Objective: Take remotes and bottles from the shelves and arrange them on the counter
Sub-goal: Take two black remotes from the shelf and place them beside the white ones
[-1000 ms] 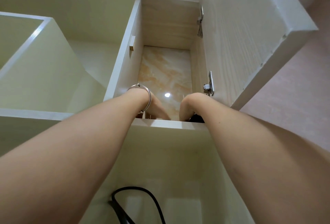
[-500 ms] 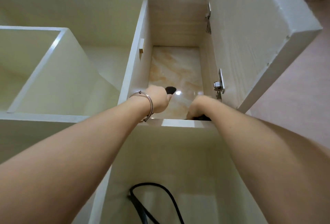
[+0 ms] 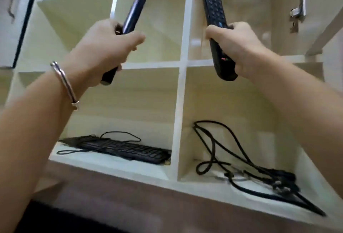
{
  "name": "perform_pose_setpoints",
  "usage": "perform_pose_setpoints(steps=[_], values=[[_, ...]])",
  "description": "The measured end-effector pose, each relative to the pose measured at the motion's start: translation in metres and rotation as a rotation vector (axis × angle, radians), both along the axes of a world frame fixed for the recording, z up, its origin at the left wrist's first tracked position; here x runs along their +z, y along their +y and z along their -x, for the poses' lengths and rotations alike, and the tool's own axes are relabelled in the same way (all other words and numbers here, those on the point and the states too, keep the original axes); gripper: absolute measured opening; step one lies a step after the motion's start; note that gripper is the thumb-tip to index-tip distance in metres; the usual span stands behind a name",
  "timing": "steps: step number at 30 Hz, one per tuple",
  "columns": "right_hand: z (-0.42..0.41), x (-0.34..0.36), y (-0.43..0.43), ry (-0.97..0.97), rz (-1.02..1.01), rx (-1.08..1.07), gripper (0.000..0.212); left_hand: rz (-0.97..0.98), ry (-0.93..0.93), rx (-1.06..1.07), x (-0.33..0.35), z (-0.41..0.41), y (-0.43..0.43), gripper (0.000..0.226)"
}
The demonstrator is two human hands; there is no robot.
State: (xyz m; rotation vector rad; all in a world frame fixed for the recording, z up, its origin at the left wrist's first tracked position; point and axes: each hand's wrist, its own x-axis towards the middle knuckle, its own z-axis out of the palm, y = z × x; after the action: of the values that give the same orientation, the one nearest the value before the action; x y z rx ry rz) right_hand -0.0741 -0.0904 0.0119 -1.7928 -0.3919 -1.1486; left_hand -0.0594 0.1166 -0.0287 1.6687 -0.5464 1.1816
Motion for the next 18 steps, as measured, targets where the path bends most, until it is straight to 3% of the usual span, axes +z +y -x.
perform_pose_setpoints(steps=[4,9,11,18], values=[[0.012,-0.067,0.042,0.075,0.054,0.19,0.045,0.084,0.19,0.009,-0.077,0.019,0.053,0.014],[0.022,-0.177,0.087,0.247,0.076,0.427,0.027,0.262,0.438,0.217,-0.207,0.071,0.121,0.01],[0.021,-0.234,0.099,0.381,0.088,0.514,0.025,0.315,0.537,0.324,-0.274,0.105,0.136,0.006],[0.069,-0.482,0.111,0.976,0.263,0.705,0.032,0.568,1.115,0.758,-0.491,0.289,0.108,0.043]])
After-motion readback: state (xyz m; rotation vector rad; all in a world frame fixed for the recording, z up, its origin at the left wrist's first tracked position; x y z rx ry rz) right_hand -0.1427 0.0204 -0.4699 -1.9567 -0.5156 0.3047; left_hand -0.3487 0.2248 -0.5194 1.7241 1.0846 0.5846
